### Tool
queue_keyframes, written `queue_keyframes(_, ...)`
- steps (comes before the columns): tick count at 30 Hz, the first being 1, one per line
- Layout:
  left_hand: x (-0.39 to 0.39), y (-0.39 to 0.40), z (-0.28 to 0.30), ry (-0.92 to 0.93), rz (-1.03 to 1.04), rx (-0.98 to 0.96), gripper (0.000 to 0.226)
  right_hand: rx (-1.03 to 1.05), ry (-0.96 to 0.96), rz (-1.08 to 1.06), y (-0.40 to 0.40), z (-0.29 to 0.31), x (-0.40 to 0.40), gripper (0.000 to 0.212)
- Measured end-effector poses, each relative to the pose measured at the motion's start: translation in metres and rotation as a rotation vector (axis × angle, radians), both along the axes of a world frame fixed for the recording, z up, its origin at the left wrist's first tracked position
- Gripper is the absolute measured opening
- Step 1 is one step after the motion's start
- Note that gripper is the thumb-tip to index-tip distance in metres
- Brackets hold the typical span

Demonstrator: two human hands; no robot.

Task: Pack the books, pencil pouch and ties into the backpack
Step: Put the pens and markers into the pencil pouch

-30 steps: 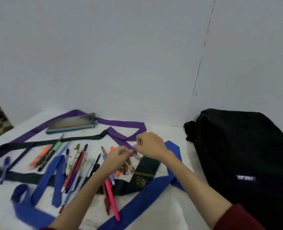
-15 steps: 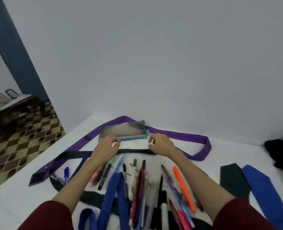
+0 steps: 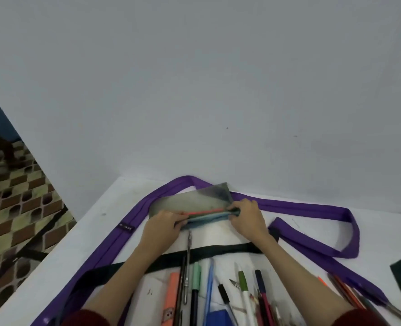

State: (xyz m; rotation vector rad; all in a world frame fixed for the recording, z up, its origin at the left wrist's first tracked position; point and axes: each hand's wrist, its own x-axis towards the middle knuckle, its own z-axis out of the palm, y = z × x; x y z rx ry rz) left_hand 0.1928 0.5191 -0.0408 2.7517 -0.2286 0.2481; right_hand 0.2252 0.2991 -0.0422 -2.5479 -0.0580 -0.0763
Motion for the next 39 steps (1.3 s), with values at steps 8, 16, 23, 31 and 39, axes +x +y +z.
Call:
queue_keyframes(8,0.002,-0.01,0.049,-0.247,0.224,-0.35,0.019,0.848,-0.004,-0.359,0.013,0.035,-0.012,0.042)
queue_keyframes(16,-0.025,-0.036,0.131,-0.127,0.094,-0.757,0.016,0.93,0.26,-0.108,0.01,0.101,-0.062,0.008)
queue_keyframes(23,-0.11,-0.054,0.126,0.589,-0.114,-1.189,0.044,0.672,0.154,0.031,-0.019,0.15,-0.122,0.015)
queue_keyframes(31,-0.188,-0.066,0.079,0.782,-0.286,-1.432,0.063,0.664,0.174,0.137,-0.003,0.134,-0.197,0.015)
queue_keyframes(39,-0.221,-0.013,0.066,0.641,-0.209,-1.571,0.071,0.831,0.155,0.096,0.032,0.123,-0.222,0.011)
